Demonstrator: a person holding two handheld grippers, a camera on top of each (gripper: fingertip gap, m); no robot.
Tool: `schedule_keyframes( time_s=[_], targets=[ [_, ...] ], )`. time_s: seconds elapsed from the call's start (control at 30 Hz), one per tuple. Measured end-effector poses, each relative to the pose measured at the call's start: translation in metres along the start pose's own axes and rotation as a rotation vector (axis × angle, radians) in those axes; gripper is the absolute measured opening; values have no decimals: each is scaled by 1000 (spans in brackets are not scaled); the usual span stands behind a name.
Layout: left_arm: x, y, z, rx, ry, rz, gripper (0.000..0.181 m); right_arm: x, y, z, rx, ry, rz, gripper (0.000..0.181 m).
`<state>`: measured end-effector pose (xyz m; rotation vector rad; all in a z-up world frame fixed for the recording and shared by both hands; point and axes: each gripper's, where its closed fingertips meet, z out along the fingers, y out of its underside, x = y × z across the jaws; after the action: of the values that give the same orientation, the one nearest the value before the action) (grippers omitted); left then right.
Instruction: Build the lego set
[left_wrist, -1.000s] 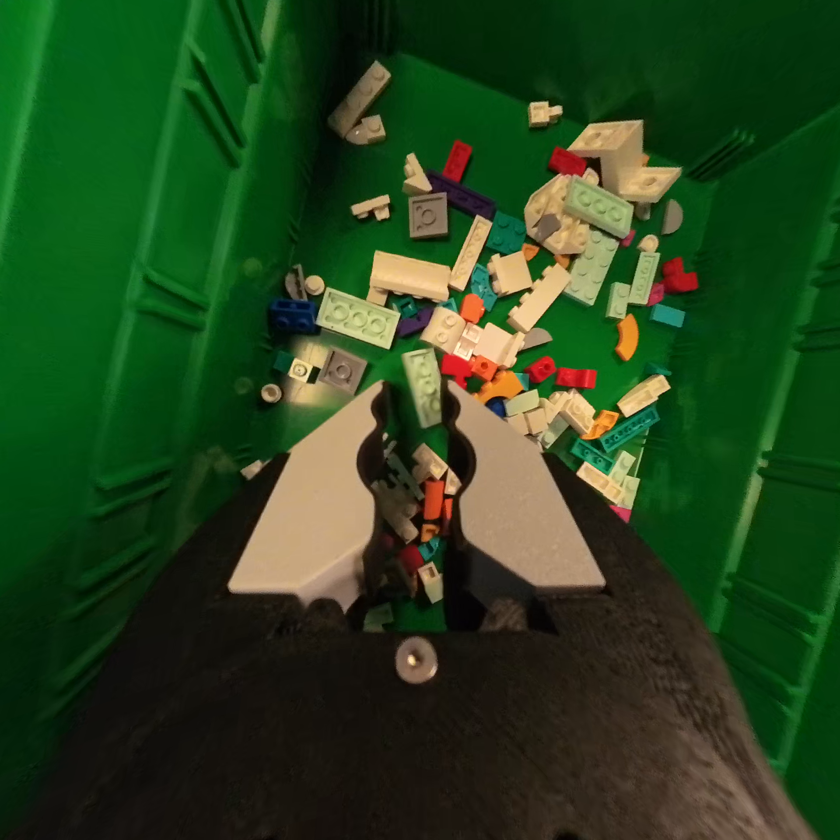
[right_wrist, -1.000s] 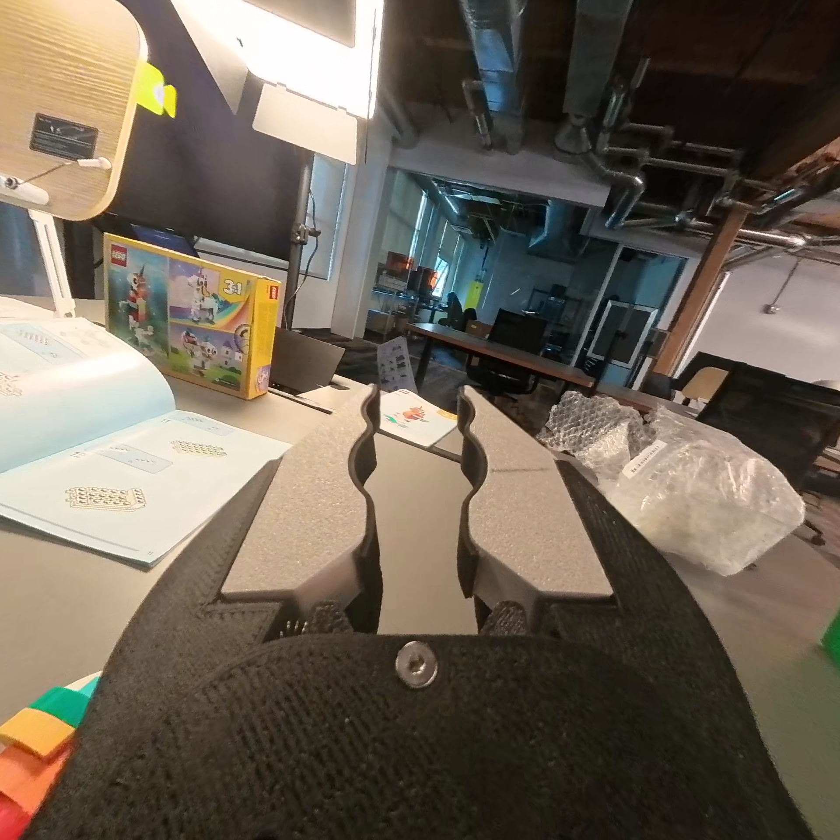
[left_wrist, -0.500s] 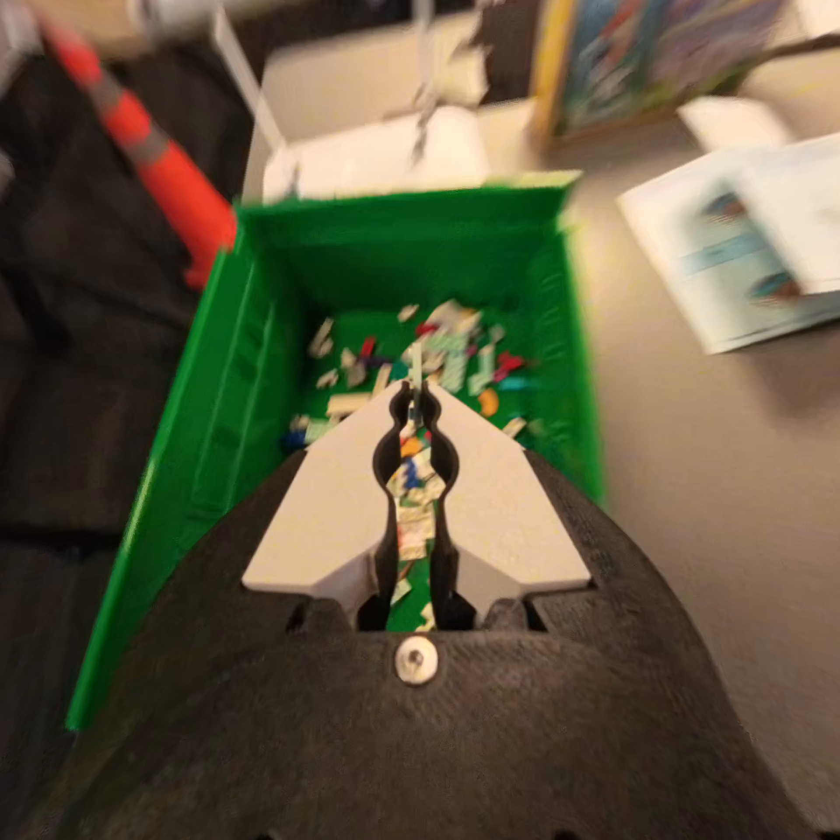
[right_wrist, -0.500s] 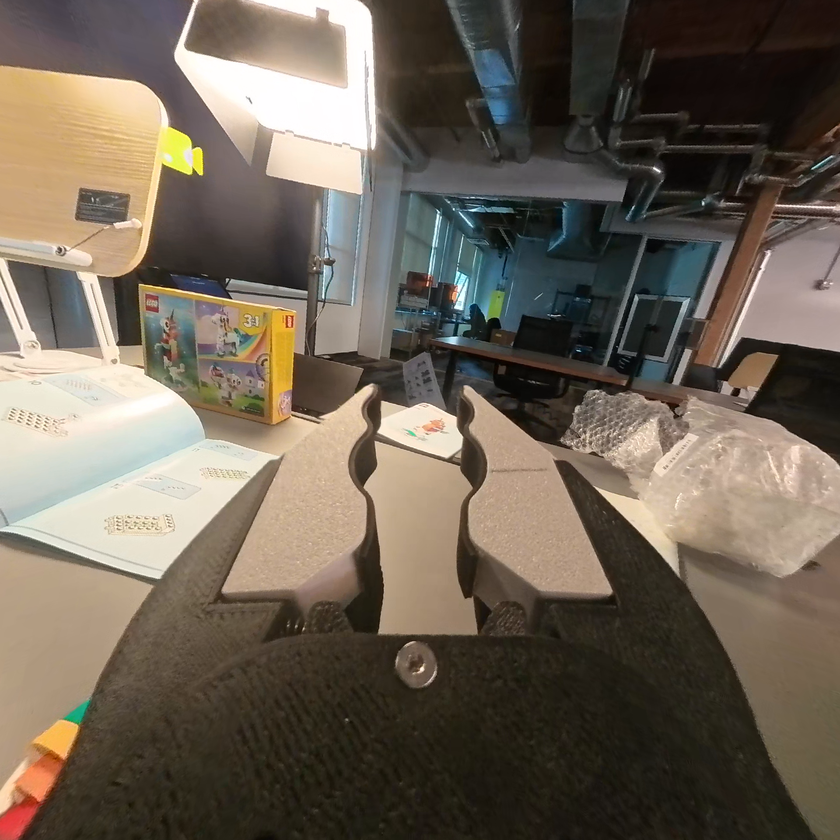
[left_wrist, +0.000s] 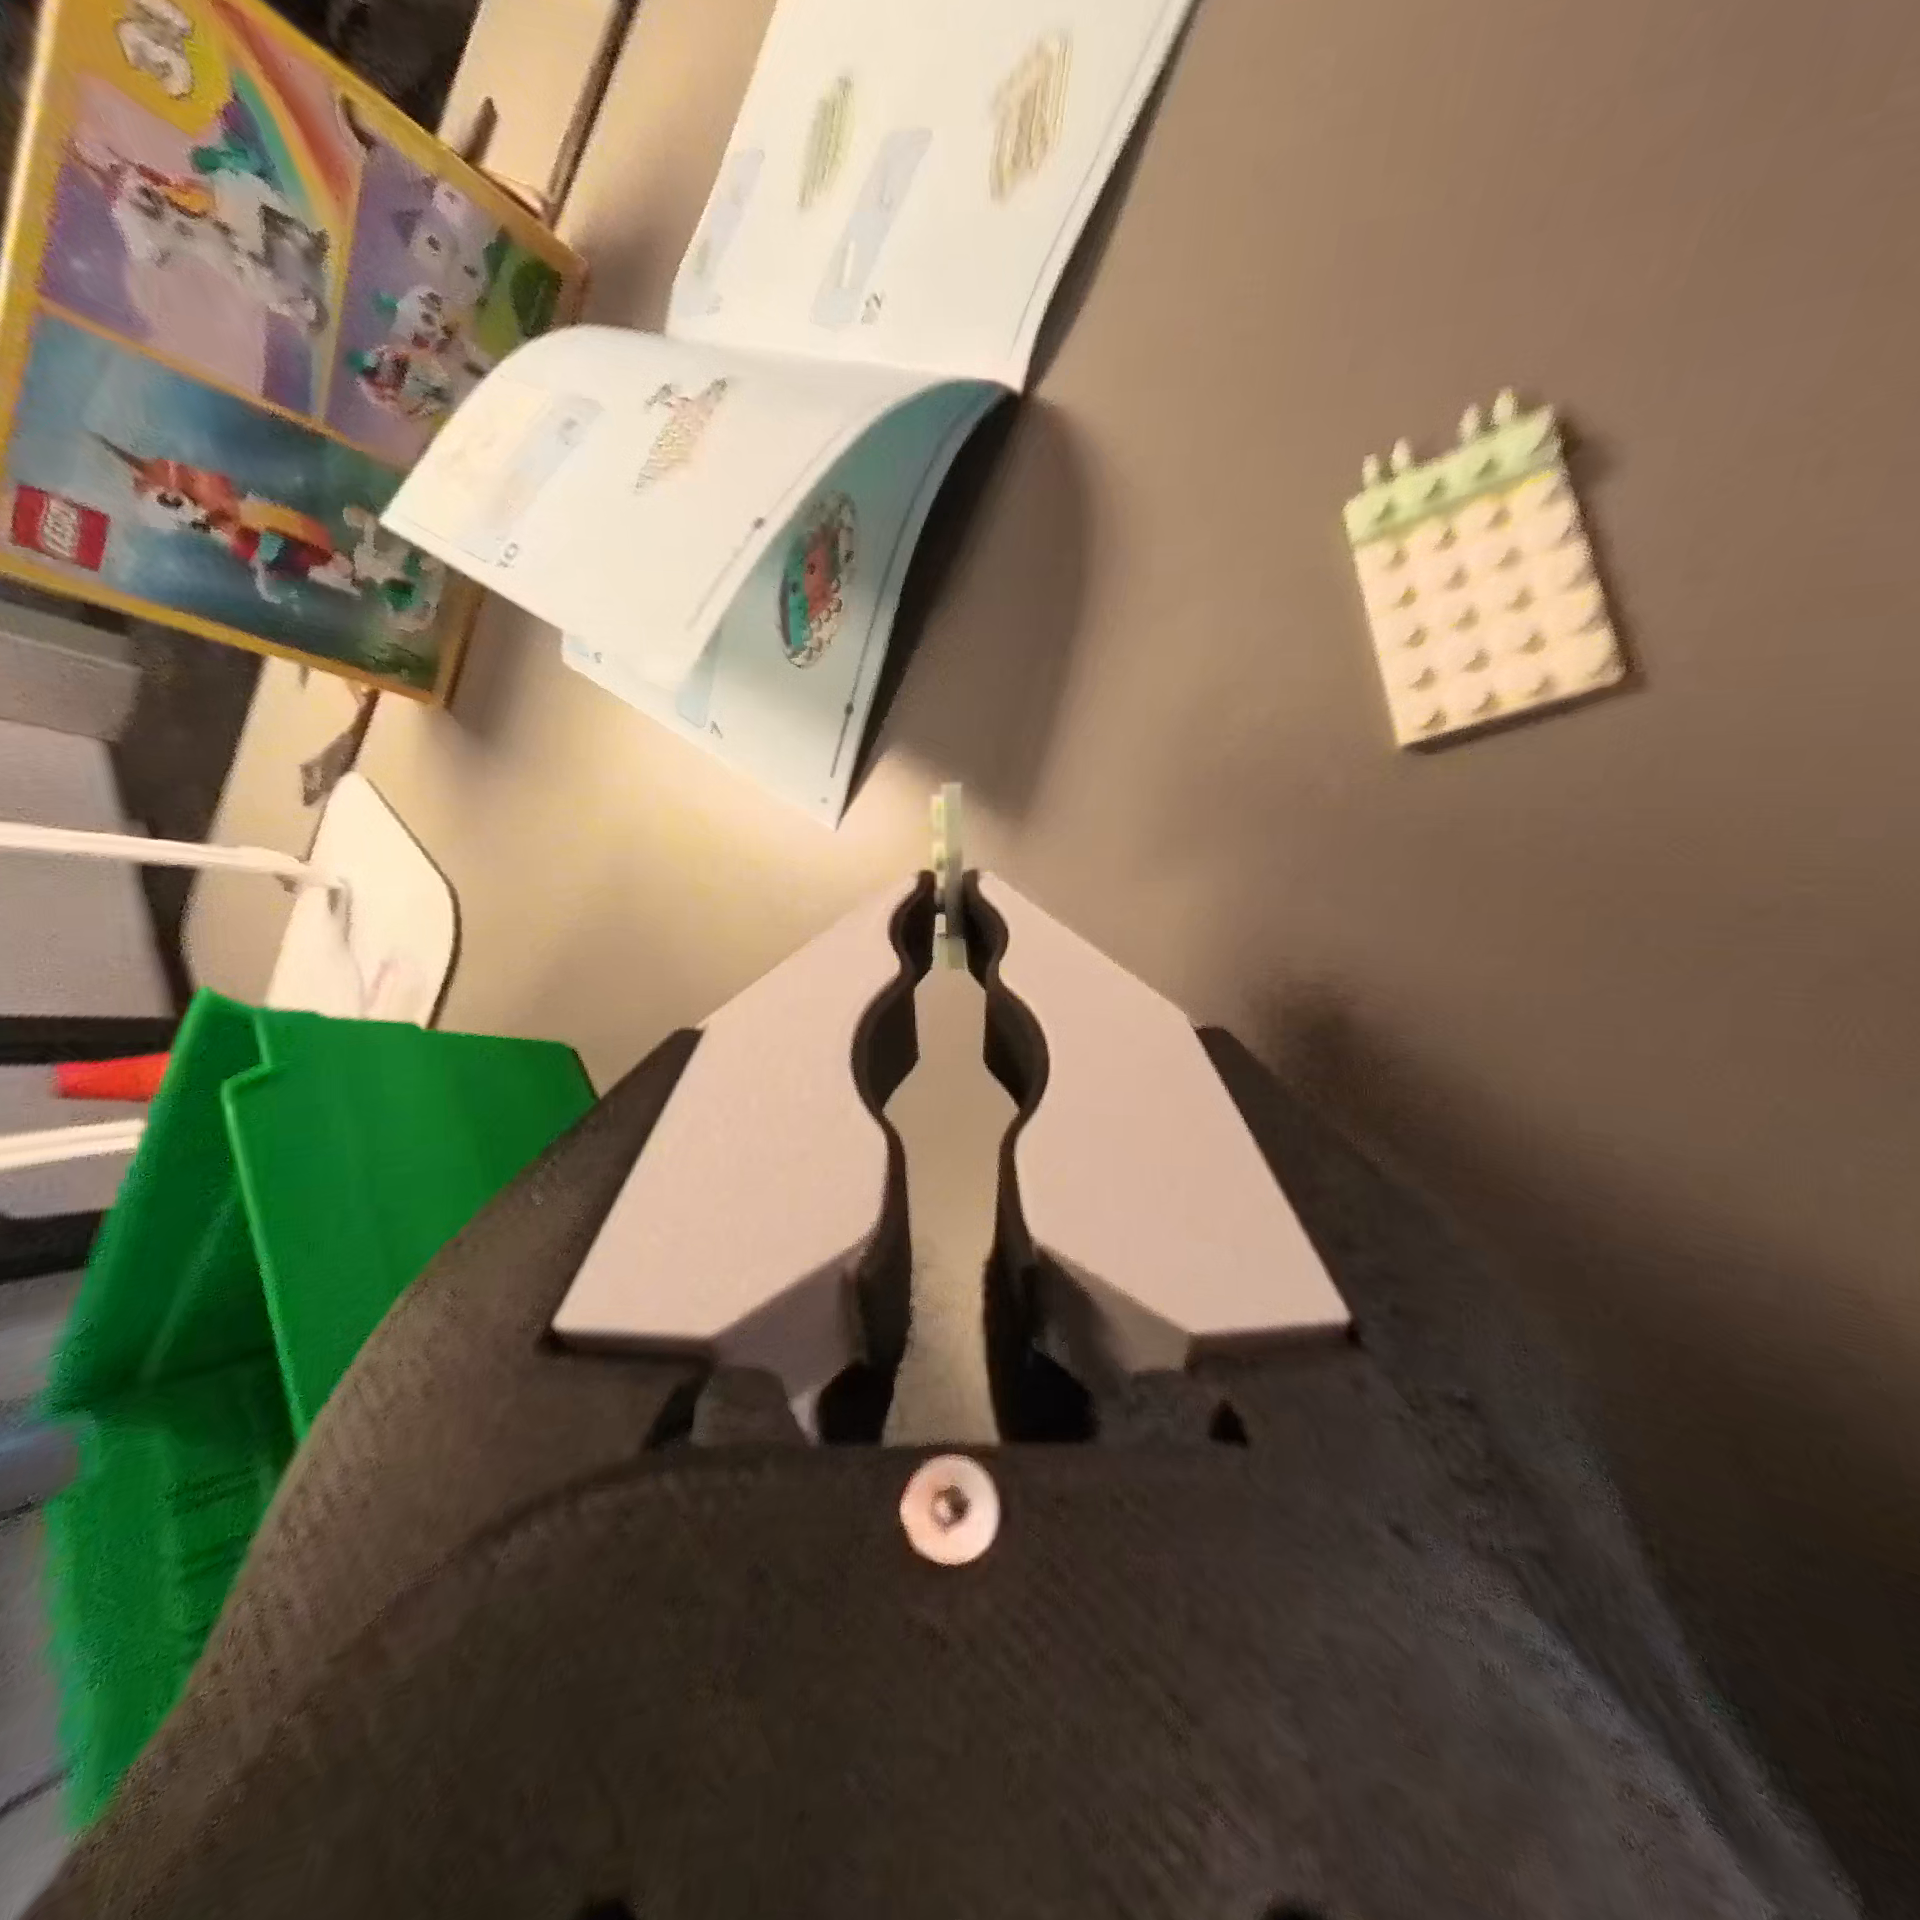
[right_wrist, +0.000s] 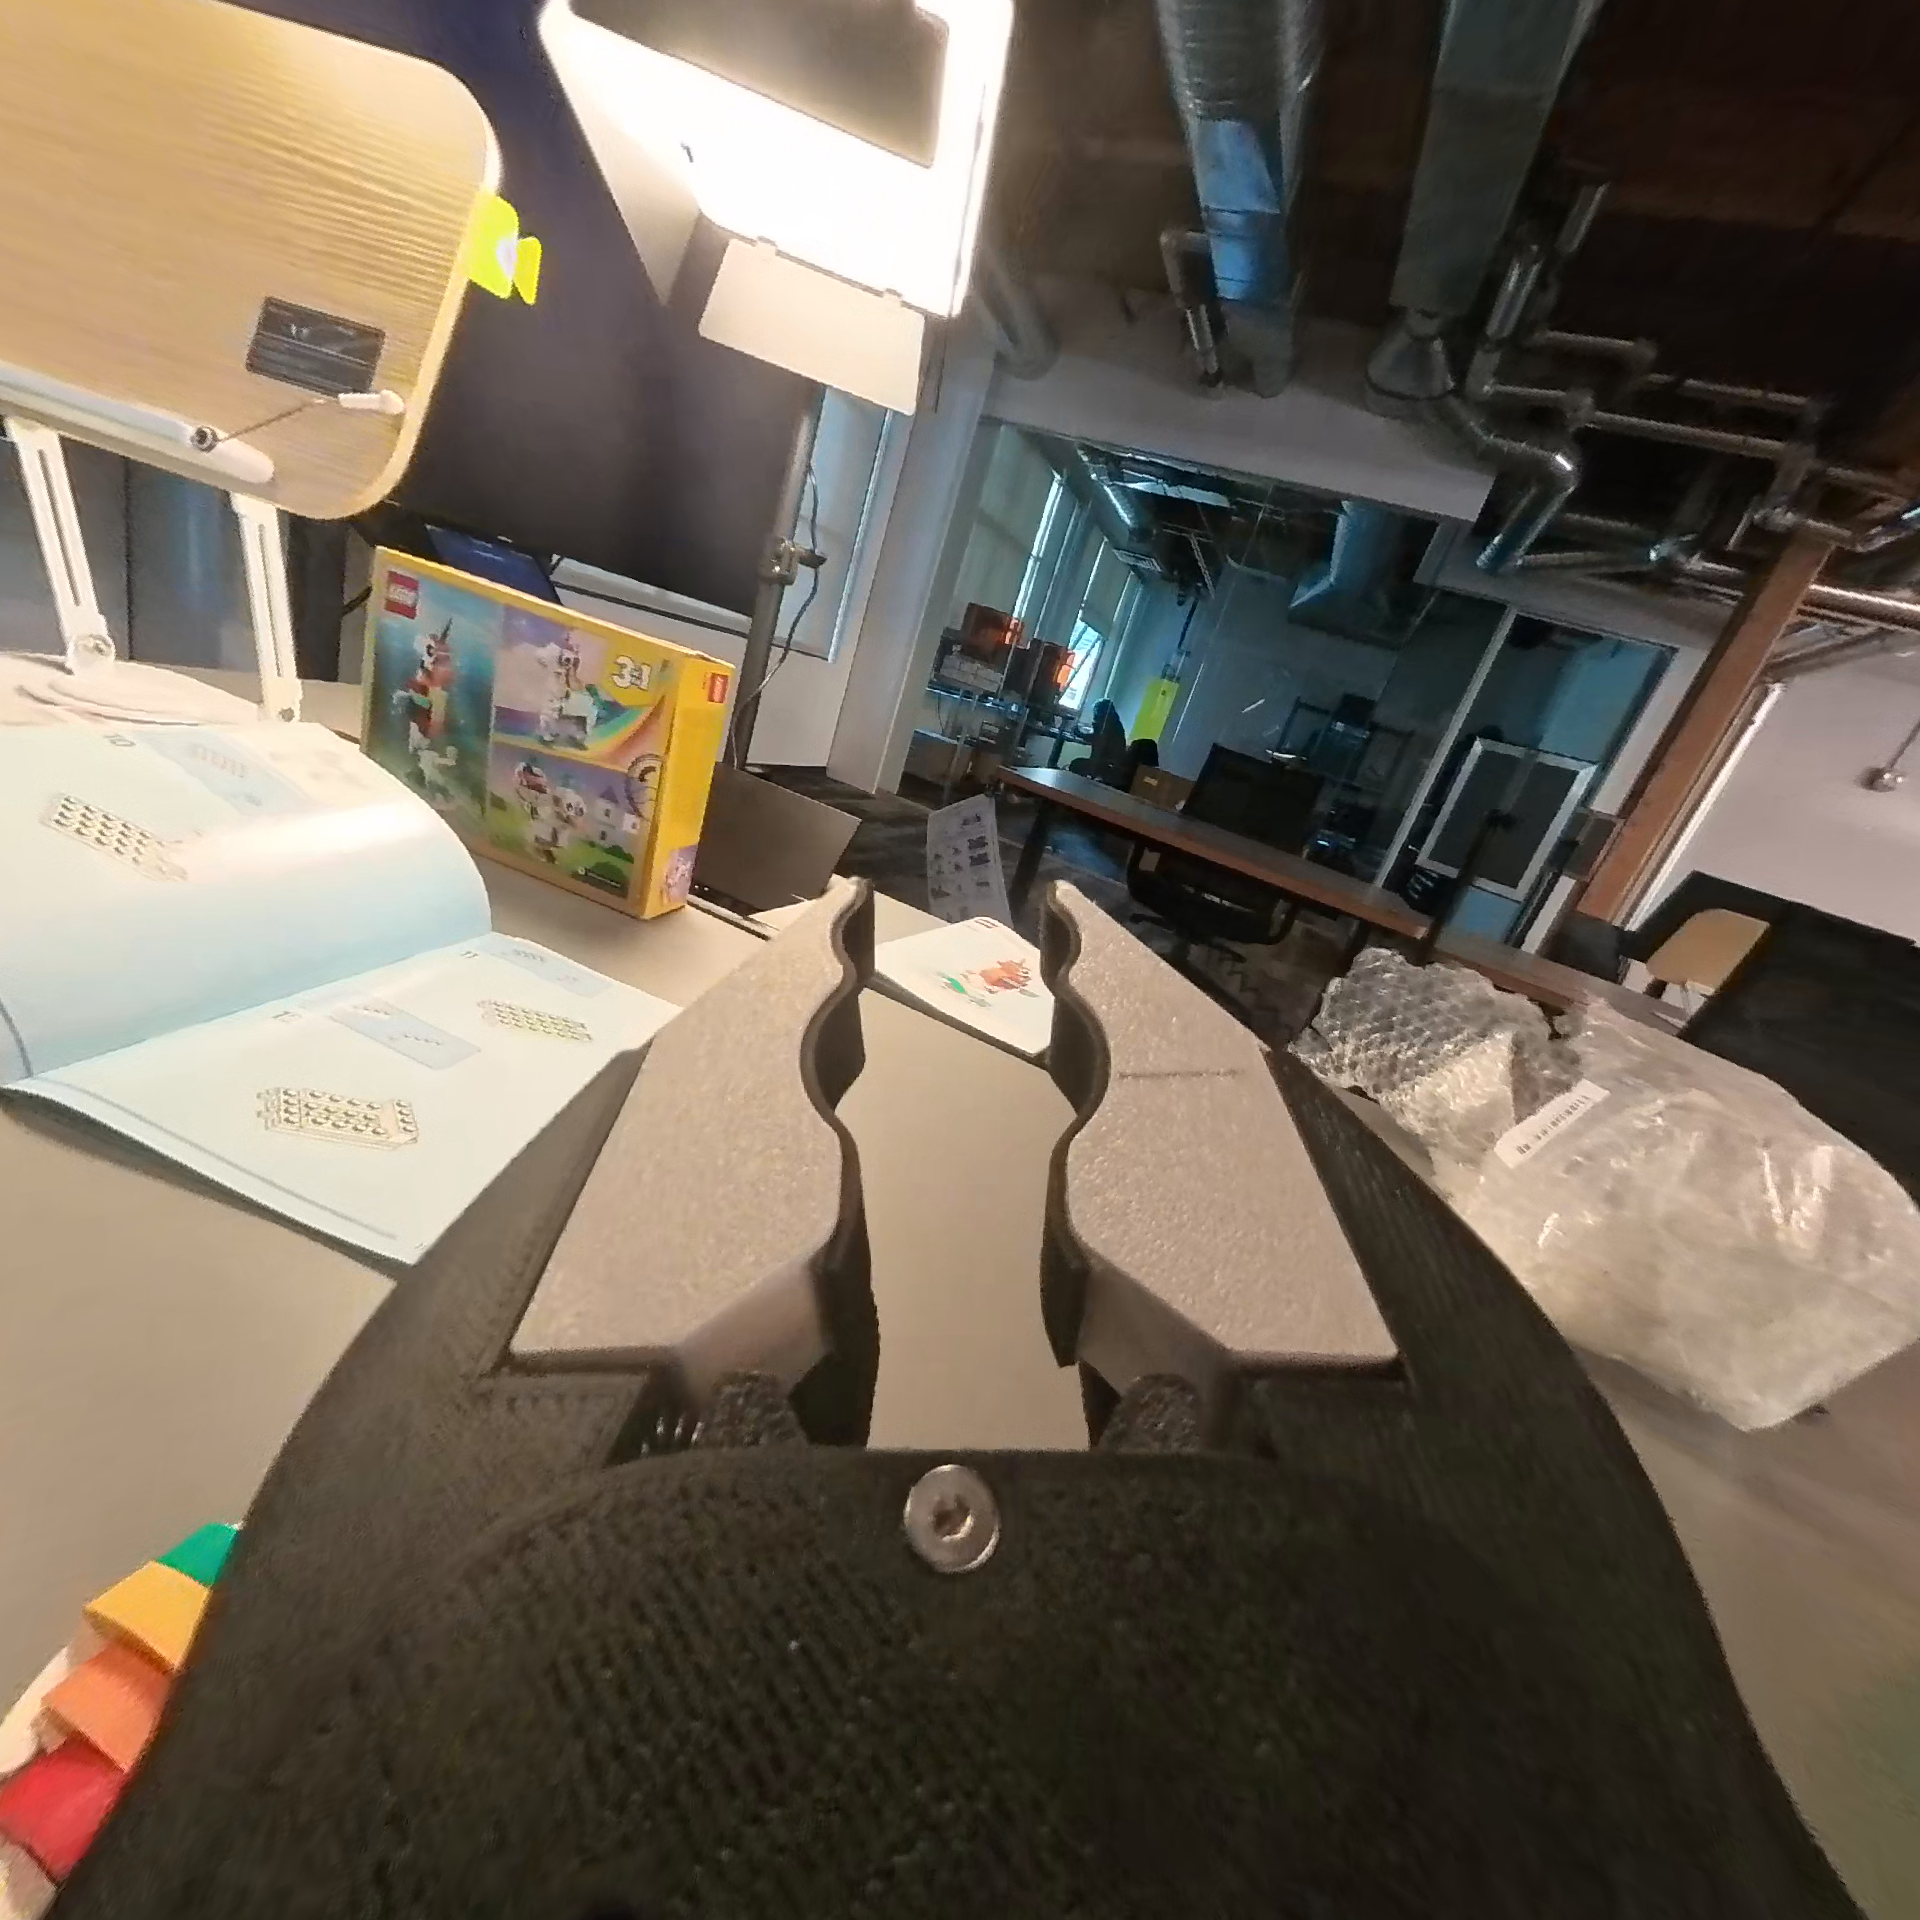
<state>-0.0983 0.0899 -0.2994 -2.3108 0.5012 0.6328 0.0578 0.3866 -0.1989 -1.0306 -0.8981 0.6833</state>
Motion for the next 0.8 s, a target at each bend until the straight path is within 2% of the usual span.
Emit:
schedule_keyframes(
  time_s=[0.03,0.2,0.3,0.4,0.5,0.63,0.73,0.8],
  targets=[
    [2,4,6,-32,-9,56,4,-1,0,0,-1,-3,-4,30],
    [2,24,27,-178,-75,286,4,-4,2,2,-8,-20,8,31],
    [6,29,31,-208,-59,332,4,-3,2,1,-7,-18,17,31],
    [9,26,29,-182,-16,338,7,-3,2,2,-8,-21,26,31],
    [13,21,22,-158,72,211,24,-4,3,2,-11,-26,27,31],
    [23,16,12,-112,244,-53,43,-4,3,2,-12,-27,26,31],
    [16,-7,-16,56,380,-328,44,-2,3,1,-13,-21,27,31],
    [-18,-20,-50,214,393,-513,45,-1,2,0,-8,-17,36,31]
  ],
)
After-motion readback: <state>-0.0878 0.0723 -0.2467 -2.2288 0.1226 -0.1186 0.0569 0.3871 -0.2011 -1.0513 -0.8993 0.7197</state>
